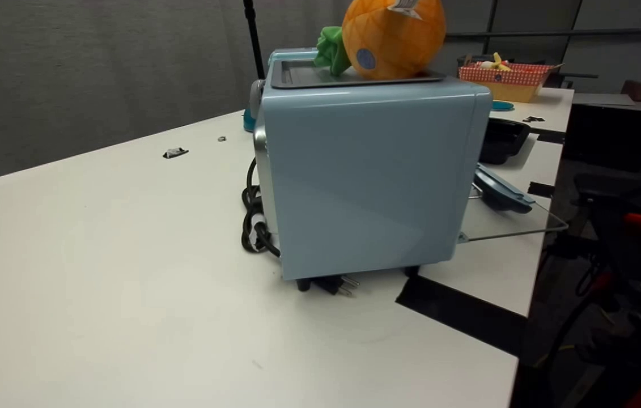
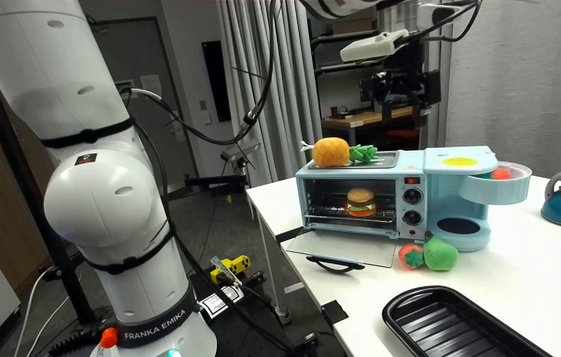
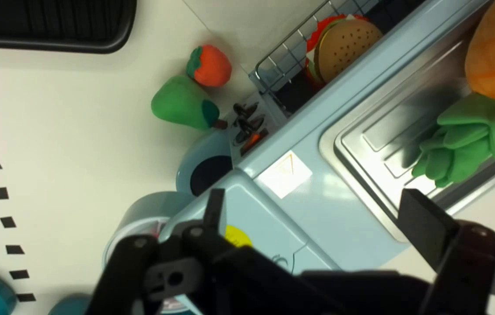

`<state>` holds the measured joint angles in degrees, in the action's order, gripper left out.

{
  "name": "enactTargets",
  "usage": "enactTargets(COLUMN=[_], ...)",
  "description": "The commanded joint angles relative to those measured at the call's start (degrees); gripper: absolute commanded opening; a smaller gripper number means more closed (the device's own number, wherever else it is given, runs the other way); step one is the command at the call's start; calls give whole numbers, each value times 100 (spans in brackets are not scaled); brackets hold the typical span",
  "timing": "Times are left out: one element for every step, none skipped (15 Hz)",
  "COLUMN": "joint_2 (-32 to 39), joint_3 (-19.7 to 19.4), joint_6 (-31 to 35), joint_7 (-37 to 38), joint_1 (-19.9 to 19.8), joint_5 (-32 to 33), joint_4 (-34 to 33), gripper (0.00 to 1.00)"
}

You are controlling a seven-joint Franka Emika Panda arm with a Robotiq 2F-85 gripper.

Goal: Press the yellow button on the machine

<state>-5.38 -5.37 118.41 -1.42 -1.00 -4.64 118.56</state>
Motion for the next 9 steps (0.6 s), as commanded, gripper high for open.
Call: enactTargets(joint_2=[807,994,1157,1336,1482,1030,1182,1295,1369], joint_3=[89,99,108,112,116,123,127,129,130], joint_6=[-293,-339,-378,-467,-555,-210,-288,-327,-355], joint_7=[95,105,132,142,119,36,38,39,40], joint_1=[-74,-69,-68,-69,-74,-81,-82,-83,-84], joint_5=[154,172,191,220,213,130,136,139,141], joint_4=[-1214,-1482,-1708,-1938,-2126,-1467,-1657,-1785,-1866], gripper=[100,100,100,100,100,100,100,100,100])
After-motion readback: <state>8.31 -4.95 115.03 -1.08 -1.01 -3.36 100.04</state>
